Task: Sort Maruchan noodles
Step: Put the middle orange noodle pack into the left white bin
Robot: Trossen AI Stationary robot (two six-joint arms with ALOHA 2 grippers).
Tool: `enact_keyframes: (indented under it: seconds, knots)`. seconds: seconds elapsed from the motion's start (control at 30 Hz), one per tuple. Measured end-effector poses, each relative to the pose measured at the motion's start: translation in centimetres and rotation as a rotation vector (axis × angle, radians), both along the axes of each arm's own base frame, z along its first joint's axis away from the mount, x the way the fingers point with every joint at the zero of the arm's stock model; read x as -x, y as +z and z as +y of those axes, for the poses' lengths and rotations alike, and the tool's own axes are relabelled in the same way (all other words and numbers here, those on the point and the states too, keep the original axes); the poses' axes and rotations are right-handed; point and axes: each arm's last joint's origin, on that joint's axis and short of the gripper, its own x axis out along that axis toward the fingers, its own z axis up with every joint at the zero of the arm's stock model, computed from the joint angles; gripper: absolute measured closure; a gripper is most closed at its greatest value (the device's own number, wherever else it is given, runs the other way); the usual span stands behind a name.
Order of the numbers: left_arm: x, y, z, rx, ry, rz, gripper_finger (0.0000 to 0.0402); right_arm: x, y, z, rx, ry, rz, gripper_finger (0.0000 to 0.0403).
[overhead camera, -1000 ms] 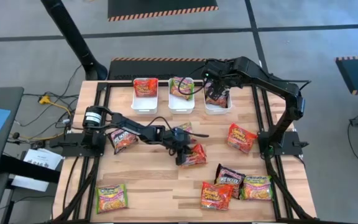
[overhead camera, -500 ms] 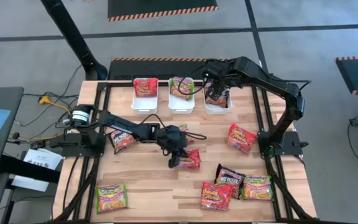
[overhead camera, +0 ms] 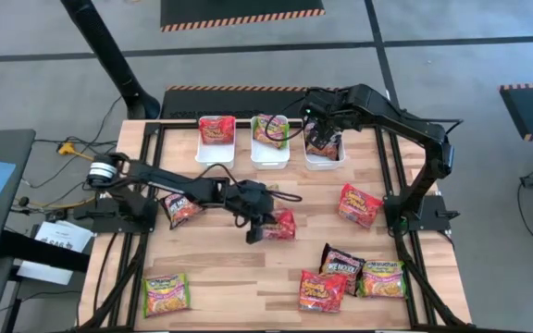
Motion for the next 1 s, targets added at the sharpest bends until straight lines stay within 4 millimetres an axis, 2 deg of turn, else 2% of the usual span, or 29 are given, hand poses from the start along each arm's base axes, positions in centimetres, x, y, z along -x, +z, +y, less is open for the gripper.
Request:
enact_keyframes:
  seconds: [0.27,0.67,0.83,1.0]
  knots:
    - [3.4,3.7,2.8,-0.187,0.155,0.059,0.0401,0.1,0.0,-0.2,0.001,-0.008,0.0,0.02]
    - [9.7,8.6,10.1,-0.362,0.472,0.105,0.0401,0.1,0.0,-0.2,0.0,-0.007,0.0,0.02]
    - [11.6,9.1,13.1,-0.449,0.565,0.157,0.0401,0.1,0.0,-0.2,0.0,-0.006,0.0,0.02]
    - [13.0,8.7,16.0,-0.492,0.631,0.233,0.0401,0.1,0.0,-0.1,-0.001,-0.004,0.0,0.02]
